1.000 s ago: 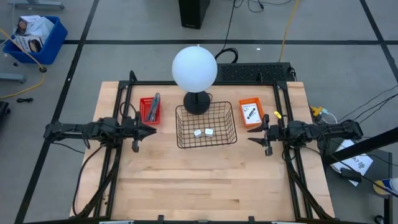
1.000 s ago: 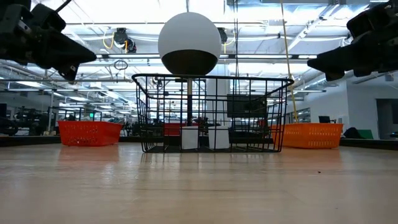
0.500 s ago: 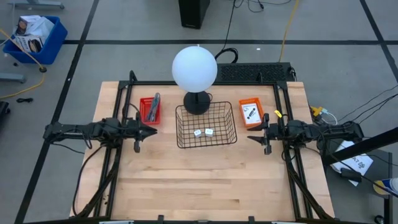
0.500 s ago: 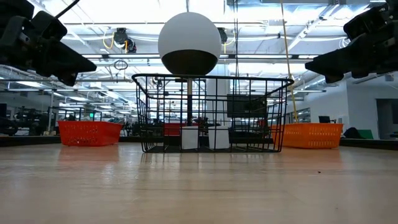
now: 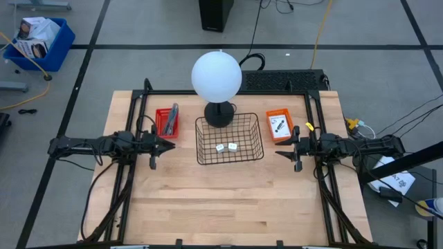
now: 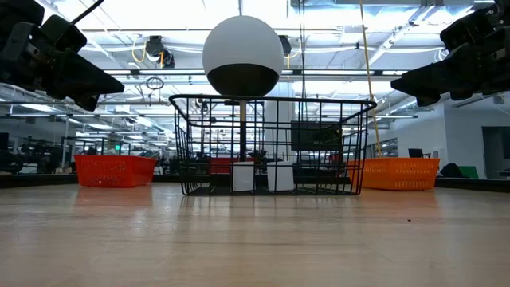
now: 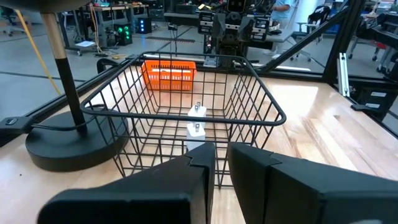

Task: Pick and place items into bin
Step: Return to Home Position

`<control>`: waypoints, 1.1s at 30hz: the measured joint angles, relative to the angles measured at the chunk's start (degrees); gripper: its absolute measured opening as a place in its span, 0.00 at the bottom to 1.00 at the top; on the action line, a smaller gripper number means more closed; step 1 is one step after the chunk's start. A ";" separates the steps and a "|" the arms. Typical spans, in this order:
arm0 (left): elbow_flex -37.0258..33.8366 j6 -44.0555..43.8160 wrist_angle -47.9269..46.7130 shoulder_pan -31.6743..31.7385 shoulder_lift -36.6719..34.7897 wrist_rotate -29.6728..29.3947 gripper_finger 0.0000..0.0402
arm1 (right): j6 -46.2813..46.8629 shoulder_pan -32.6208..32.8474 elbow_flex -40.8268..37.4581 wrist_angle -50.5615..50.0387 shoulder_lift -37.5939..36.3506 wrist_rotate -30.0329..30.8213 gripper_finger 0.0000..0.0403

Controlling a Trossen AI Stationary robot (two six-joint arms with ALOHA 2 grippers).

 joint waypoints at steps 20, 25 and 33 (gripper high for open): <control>-0.04 0.02 0.00 0.00 0.00 -0.07 0.13 | 0.01 0.00 -0.02 0.02 0.00 0.00 0.36; -0.04 0.02 -0.02 0.00 0.00 -0.07 0.13 | 0.02 0.00 -0.02 0.02 0.00 0.00 0.35; -0.07 0.02 -0.02 0.00 0.00 -0.09 0.13 | 0.00 0.00 -0.02 0.02 0.00 0.00 0.35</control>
